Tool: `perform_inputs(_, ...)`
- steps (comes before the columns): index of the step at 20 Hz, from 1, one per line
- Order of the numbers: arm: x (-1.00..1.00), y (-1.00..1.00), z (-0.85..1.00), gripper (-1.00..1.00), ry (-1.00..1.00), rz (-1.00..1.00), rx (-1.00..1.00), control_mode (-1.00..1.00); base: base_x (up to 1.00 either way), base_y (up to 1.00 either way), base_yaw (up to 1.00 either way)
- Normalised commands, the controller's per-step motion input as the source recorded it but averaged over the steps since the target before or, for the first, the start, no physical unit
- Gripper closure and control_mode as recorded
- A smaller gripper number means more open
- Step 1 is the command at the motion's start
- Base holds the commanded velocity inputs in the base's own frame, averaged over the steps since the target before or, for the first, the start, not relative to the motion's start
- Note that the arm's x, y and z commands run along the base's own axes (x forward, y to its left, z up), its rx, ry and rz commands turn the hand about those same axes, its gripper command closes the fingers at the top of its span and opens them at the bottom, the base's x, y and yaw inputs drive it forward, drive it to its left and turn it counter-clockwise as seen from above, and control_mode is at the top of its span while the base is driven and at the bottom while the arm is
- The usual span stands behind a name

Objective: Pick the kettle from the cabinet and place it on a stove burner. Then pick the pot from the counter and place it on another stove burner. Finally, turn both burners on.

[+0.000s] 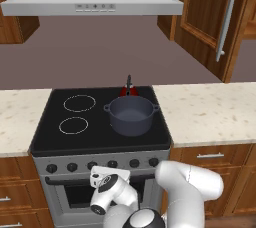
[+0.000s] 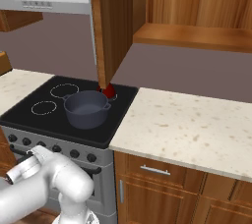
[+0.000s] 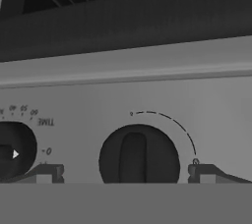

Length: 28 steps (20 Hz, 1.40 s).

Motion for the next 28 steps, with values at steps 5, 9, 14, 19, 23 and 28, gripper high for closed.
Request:
perform_inputs(5, 0.12, 0.0, 0.0, -1.0, 0.0, 0.0, 0.0, -1.0, 0.0, 0.0, 0.0)
perform_inputs(9, 0.13, 0.0, 0.0, -1.0, 0.0, 0.0, 0.0, -1.0, 0.0, 0.0, 0.0)
perform_inputs(14, 0.16, 0.0, 0.0, -1.0, 0.0, 0.0, 0.0, -1.0, 0.0, 0.0, 0.0)
perform_inputs(19, 0.2, 0.06, 0.0, 1.0, 0.0, 0.0, 0.0, -1.0, 0.0, 0.0, 0.0)
perform_inputs(23, 0.15, 0.03, 0.0, 1.0, 0.0, 0.0, 0.0, -1.0, 0.0, 0.0, 0.0)
perform_inputs(28, 0.05, 0.08, 0.02, 1.0, 0.0, 0.0, -0.03, -1.0, 0.0, 0.0, 0.0)
